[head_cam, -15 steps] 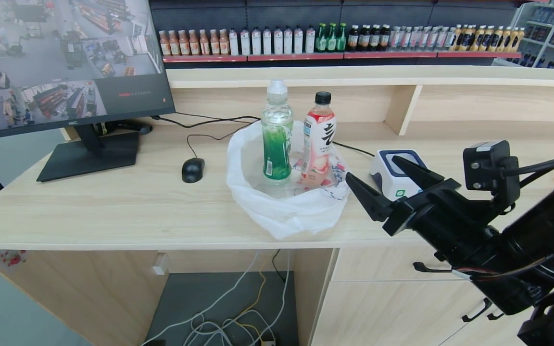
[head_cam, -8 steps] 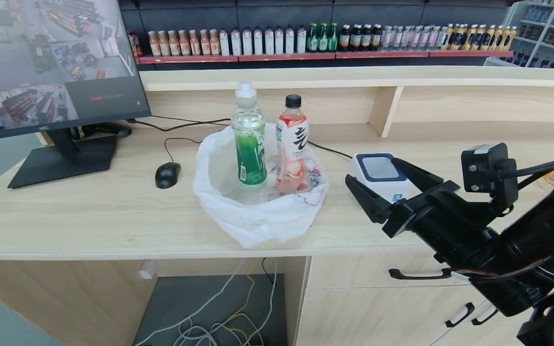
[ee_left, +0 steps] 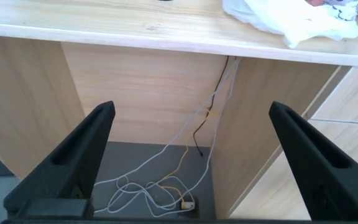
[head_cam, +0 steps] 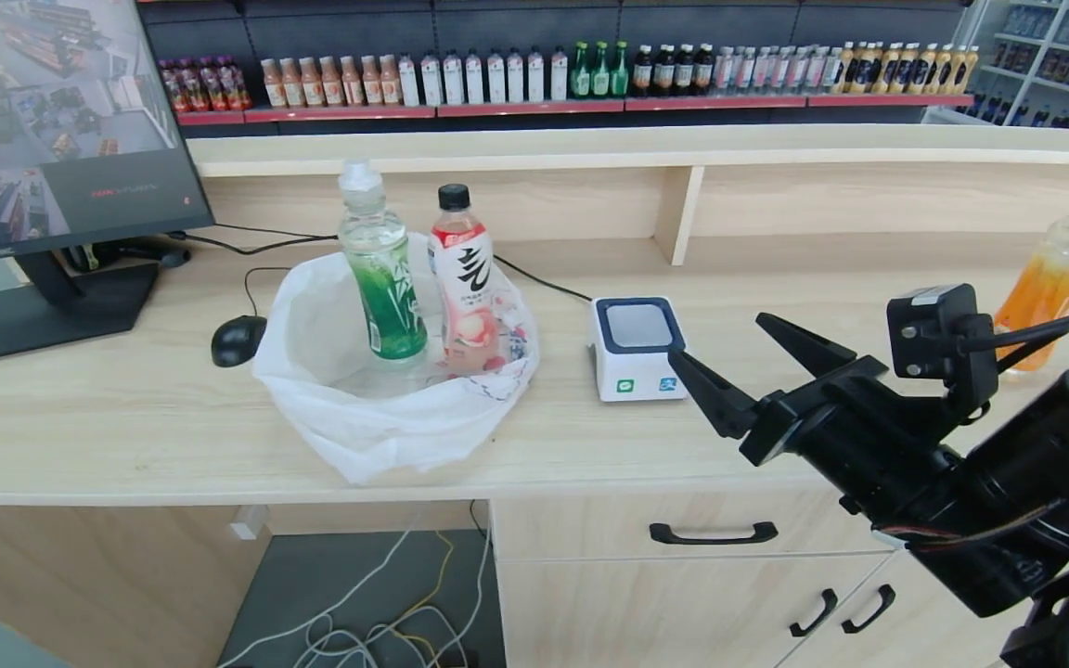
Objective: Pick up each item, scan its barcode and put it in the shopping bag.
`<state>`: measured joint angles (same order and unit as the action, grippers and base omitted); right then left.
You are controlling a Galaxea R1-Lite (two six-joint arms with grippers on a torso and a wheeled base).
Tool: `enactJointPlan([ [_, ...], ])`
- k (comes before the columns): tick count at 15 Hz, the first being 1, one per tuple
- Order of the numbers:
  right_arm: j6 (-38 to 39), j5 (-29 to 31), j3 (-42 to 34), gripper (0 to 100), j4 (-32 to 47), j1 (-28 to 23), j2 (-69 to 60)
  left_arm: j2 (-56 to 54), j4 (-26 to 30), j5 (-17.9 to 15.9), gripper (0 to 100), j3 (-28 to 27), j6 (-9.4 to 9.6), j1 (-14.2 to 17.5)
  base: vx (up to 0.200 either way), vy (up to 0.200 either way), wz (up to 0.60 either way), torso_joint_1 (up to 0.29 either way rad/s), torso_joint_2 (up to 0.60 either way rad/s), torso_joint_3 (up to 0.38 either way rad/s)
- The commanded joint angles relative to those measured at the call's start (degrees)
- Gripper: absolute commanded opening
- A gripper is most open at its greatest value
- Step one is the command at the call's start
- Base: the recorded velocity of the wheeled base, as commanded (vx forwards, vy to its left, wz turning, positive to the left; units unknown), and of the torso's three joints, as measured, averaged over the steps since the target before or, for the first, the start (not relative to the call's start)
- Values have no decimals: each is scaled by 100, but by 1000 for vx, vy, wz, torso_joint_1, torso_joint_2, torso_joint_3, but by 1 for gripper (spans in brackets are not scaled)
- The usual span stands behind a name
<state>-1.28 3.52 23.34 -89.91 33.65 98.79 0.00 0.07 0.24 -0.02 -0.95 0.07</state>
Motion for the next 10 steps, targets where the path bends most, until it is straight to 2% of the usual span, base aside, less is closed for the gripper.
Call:
enactJointPlan([
  [1, -4, -1, -5, 100, -9, 2, 17, 0, 1, 2, 100, -6, -2, 1, 0, -200, 0, 7, 2, 2],
  [10, -4, -1, -14, 100, -9, 2, 35, 0, 1, 2, 100, 2, -2, 1, 0, -200, 0, 3, 3, 4],
])
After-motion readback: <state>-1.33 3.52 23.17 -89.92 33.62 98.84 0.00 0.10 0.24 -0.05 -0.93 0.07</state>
